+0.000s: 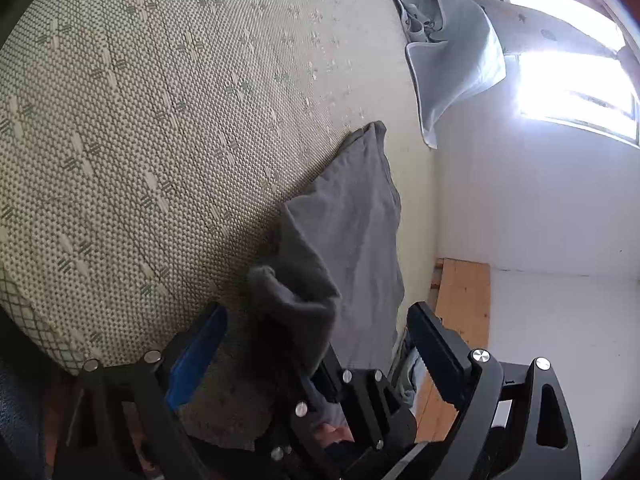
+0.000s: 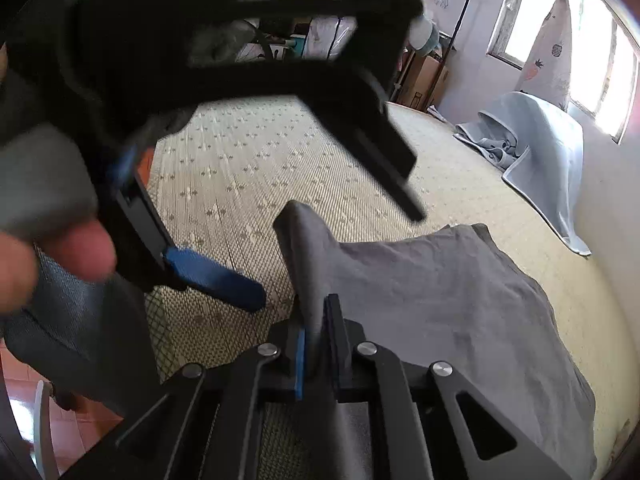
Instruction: Fold clothes
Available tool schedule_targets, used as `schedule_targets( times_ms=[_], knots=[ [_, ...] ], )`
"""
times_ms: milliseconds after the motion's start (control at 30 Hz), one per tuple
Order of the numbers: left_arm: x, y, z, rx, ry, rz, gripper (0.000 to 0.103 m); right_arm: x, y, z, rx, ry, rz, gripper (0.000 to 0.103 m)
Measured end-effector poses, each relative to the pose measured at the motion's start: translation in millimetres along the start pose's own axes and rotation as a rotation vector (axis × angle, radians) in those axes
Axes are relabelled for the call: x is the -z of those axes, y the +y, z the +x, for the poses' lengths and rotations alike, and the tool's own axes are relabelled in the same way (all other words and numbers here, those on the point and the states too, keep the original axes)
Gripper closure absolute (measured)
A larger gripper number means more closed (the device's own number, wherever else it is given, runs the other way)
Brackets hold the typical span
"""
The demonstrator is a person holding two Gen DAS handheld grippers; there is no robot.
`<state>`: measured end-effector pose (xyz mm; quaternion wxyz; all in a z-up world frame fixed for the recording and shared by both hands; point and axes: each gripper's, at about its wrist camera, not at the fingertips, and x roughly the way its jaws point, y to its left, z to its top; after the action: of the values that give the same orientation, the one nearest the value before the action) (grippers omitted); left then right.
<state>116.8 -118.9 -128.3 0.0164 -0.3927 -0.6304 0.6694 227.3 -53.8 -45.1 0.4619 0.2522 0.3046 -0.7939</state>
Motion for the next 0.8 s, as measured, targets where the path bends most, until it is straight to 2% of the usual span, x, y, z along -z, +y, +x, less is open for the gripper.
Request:
schedule_targets(
  times_ms=[67,133,267,467,667,733,800],
  knots=[
    [-2.2,-0.8,-0.5,0.001,-0.012,0.000,0.023,0.1,-0.6,0.7,-0.002,-0.001,0.002,0.095],
    [-5.1,-1.5,2.2,-0.013,-0.013,-0.002,0.039,0.4,-1.6,0.9,-0.005,-0.004,0.007,0.095],
    [-4.3,-1.7,6.1,-0.031,0.000,-0.001,0.040,-0.7,-2.3,2.1,-0.004,-0.008,0.006,0.095],
    [-7.8,-2.6,7.6,-0.059,-0.020,0.001,0.042,-3.5,-0.7,4.5,-0.003,-0.013,0.001,0.095],
    [-9.9,-0.8,12.3,-0.097,-0.019,-0.005,0.069,-2.6,0.0,0.9,-0.004,-0.021,0.005,0.095],
    [-10.2,-1.5,11.0,-0.108,-0.027,-0.004,0.085,-2.2,1.0,0.3,-0.004,-0.019,0.004,0.095],
    [-10.4,-2.0,8.7,-0.109,-0.034,-0.009,0.089,-1.6,2.2,-0.9,-0.002,-0.017,-0.001,0.092]
  ],
)
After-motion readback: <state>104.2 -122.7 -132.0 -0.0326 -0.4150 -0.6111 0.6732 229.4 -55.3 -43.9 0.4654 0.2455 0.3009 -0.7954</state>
